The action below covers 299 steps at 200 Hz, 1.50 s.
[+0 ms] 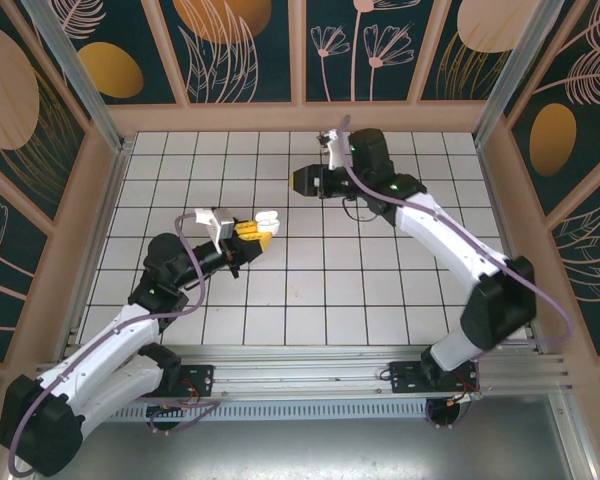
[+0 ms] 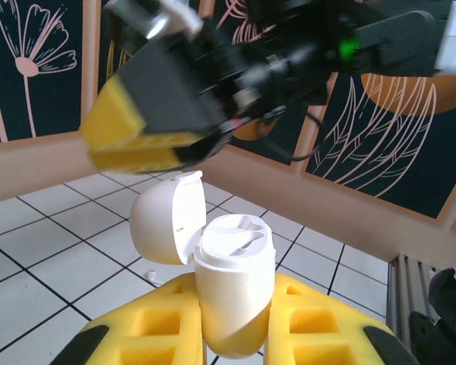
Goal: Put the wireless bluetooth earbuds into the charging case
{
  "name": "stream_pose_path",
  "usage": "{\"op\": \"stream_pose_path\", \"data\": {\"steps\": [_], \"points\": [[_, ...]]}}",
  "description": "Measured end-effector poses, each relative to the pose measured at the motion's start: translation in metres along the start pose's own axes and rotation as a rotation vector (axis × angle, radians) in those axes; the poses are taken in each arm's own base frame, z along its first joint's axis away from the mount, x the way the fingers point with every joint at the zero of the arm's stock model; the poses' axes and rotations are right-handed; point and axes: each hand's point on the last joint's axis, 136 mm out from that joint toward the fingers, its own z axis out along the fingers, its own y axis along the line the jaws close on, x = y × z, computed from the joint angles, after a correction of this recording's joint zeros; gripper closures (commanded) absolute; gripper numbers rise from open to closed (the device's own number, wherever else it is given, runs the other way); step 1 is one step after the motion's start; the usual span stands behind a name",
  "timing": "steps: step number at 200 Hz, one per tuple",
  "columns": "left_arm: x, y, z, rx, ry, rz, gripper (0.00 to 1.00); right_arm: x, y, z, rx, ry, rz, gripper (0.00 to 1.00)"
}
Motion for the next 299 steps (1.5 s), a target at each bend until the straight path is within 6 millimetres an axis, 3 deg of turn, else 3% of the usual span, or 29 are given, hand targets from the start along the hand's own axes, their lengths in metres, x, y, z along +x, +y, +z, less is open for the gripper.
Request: {"op": "stream_pose_path", "data": {"steps": [21,40,64,89,110,134,160,216,299], "points": [[0.004,0.001,-0.004,-0.021,0.012,0.008,1.0,0.009,-0.042,0.04,0.117,0.075,0.059,0.64],[0.009,0.003,-0.009,-0.041,0.026,0.012,1.0,0.028,-0.072,0.075,0.203,0.152,0.075,0.69],[0.014,0.003,-0.013,-0.06,0.04,0.019,1.0,0.054,-0.087,0.112,0.251,0.254,0.044,0.7],[0.018,0.004,-0.016,-0.075,0.058,0.025,1.0,0.057,-0.09,0.144,0.273,0.296,0.02,0.7],[0.019,0.005,-0.018,-0.086,0.064,0.026,1.0,0.052,-0.09,0.155,0.279,0.299,0.005,0.73],[0.021,0.006,-0.019,-0.087,0.069,0.029,1.0,0.034,-0.09,0.172,0.28,0.27,-0.009,0.76],[0.021,0.006,-0.019,-0.088,0.071,0.031,1.0,0.023,-0.101,0.197,0.284,0.246,-0.018,0.76],[0.03,0.008,-0.021,-0.102,0.084,0.027,1.0,0.066,-0.149,0.228,0.357,0.335,-0.012,0.74],[0.031,0.01,-0.022,-0.113,0.085,0.032,1.0,0.086,-0.153,0.232,0.337,0.393,-0.093,0.75]]}}
